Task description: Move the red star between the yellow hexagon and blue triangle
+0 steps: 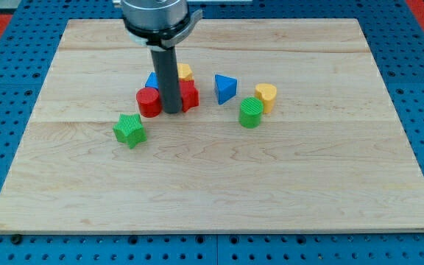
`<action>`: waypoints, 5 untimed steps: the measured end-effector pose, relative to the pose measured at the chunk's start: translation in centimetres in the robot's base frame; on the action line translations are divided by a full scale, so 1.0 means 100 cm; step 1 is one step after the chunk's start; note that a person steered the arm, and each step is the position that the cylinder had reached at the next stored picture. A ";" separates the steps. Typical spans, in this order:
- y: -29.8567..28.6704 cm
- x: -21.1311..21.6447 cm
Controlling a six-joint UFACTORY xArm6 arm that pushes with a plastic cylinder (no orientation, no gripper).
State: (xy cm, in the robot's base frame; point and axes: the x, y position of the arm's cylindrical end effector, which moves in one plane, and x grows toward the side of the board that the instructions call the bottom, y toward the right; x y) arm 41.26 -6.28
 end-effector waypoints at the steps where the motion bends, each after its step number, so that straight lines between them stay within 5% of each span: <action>1: 0.027 -0.011; 4: 0.090 -0.014; 5: 0.065 -0.003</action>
